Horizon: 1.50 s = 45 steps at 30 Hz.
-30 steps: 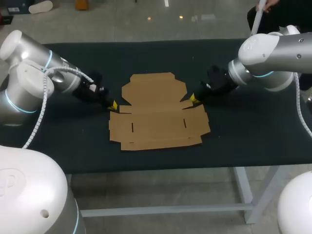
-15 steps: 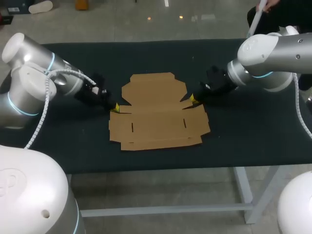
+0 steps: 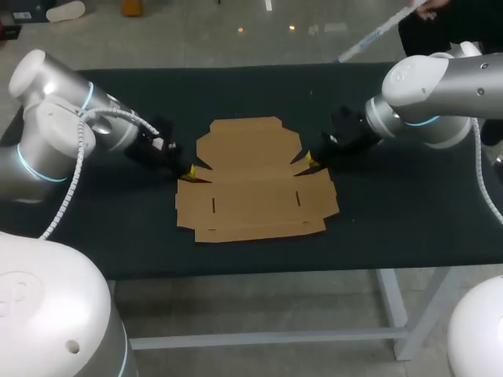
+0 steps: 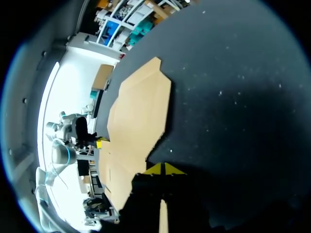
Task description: Assemble the packaging by folding the flat box into shape, placing the metal phone stand inside, and closing the box properly
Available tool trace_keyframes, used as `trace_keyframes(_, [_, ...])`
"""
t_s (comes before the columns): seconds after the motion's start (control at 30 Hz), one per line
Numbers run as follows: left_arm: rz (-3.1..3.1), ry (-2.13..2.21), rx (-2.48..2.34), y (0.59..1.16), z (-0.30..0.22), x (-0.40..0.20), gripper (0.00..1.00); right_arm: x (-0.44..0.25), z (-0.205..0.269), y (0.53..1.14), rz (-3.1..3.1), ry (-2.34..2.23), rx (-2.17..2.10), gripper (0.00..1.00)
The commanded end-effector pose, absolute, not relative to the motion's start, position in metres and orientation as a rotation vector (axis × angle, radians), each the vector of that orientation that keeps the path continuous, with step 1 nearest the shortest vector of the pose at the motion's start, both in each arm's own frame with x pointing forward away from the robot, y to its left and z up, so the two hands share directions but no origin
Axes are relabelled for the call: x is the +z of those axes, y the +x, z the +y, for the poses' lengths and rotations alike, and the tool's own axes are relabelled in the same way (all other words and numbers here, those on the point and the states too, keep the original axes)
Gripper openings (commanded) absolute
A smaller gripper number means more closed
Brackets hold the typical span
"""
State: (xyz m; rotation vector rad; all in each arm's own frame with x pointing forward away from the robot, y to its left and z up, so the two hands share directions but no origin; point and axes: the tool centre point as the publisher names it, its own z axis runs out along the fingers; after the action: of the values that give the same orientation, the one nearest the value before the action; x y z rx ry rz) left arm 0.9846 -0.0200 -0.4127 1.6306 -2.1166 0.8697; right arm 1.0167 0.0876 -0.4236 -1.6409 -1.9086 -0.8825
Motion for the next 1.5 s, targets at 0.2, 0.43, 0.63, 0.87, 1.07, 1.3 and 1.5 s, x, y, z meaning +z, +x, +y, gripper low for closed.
trace_keyframes(0.2, [-2.133,1.672,0.829,0.984,-0.027,-0.409,0.00,-0.421,0.095,1.013,-1.922,-1.671,-0.862,0.00])
trace_keyframes(0.43, [-2.140,1.714,0.801,0.984,-0.028,-0.406,0.00,-0.418,0.096,1.012,-1.928,-1.707,-0.846,0.00])
trace_keyframes(0.63, [-2.135,1.726,0.794,0.984,-0.029,-0.404,0.00,-0.415,0.096,1.009,-1.922,-1.738,-0.831,0.00])
trace_keyframes(0.87, [-2.127,1.737,0.779,0.981,-0.032,-0.404,0.00,-0.414,0.099,1.006,-1.919,-1.756,-0.807,0.00])
trace_keyframes(1.07, [-2.126,1.752,0.775,0.978,-0.033,-0.401,0.00,-0.414,0.100,1.005,-1.906,-1.762,-0.784,0.00])
trace_keyframes(1.3, [-2.139,1.763,0.766,0.973,-0.036,-0.398,0.00,-0.413,0.101,1.002,-1.904,-1.758,-0.776,0.00])
trace_keyframes(1.5, [-2.144,1.755,0.768,0.971,-0.041,-0.397,0.00,-0.409,0.104,1.000,-1.911,-1.754,-0.796,0.00])
